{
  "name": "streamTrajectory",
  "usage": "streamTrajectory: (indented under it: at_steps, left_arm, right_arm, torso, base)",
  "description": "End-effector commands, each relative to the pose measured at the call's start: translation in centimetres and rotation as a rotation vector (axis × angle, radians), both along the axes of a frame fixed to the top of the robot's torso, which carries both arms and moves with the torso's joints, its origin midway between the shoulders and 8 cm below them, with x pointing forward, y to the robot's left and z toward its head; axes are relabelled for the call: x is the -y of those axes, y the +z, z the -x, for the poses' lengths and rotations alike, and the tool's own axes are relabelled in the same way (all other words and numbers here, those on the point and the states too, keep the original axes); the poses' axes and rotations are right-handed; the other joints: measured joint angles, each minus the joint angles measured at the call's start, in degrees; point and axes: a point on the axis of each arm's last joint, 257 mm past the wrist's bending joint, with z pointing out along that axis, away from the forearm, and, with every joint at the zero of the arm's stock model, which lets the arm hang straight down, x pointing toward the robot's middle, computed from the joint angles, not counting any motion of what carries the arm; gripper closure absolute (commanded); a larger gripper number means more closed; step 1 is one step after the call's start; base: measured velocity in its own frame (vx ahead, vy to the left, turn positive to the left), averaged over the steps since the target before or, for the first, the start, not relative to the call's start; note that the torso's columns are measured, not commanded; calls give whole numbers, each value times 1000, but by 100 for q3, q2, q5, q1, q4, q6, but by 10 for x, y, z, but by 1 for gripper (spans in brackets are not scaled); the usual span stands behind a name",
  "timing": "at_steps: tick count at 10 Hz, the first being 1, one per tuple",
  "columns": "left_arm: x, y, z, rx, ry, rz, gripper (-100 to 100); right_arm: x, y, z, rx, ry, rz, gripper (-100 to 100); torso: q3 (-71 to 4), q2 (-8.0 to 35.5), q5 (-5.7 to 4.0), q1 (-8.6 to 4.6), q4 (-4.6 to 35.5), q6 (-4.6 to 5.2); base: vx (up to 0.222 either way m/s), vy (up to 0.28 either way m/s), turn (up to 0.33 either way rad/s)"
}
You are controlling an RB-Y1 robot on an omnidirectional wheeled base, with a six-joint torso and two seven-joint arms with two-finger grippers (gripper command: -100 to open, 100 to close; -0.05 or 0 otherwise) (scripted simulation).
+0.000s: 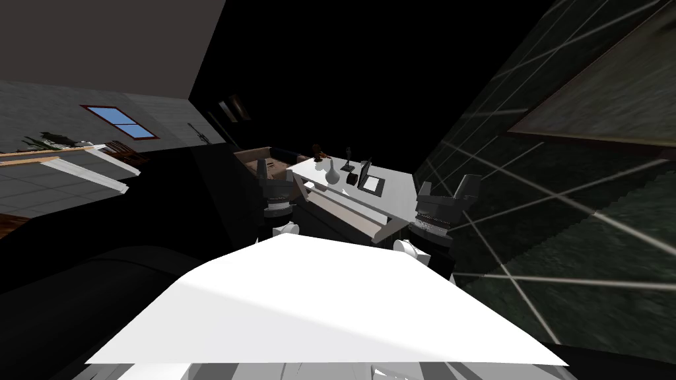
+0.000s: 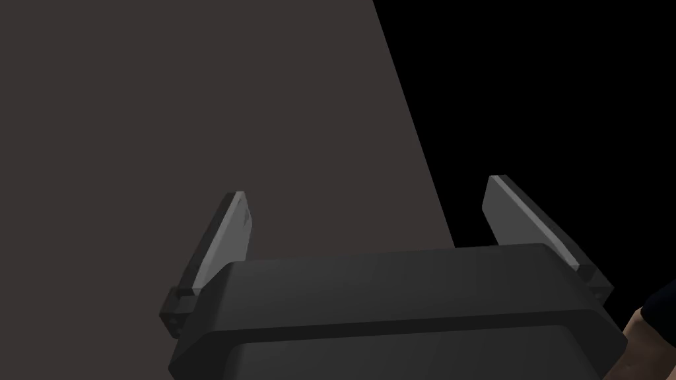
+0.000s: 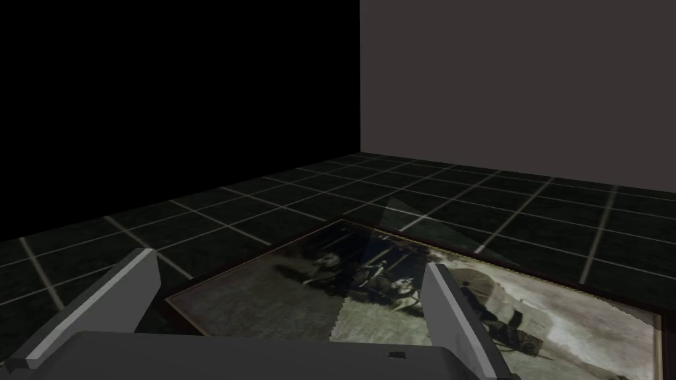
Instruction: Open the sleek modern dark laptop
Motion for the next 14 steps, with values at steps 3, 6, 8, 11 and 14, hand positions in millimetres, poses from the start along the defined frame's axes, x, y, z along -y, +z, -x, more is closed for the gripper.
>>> streamTrajectory:
  at_steps: [3,6,8,11,14]
  left_arm:
    - [0,0,0,0,0,0,0]
    - [0,0,0,0,0,0,0]
    - [0,0,0,0,0,0,0]
    - [0,0,0,0,0,0,0]
    - [0,0,0,0,0,0,0]
  right_arm:
    - [0,0,0,0,0,0,0]
    - [0,0,0,0,0,0,0]
    - [0,0,0,0,0,0,0]
    - [-5,-6,-6,-34,10,67,-100]
    - [-10,-20,-18,-99,5,183,-100]
  torso:
    - [-2014,1003,0,0,1006,0]
    - [-4536,2269,0,0,2268,0]
    - [-6227,3116,0,0,3114,0]
    - [-8316,4151,1,4,4148,0]
    - [-8463,4215,3,10,4223,0]
  base:
    - [0,0,0]
    - [0,0,0]
    - [0,0,0]
    - [17,20,-12]
    - [63,75,-33]
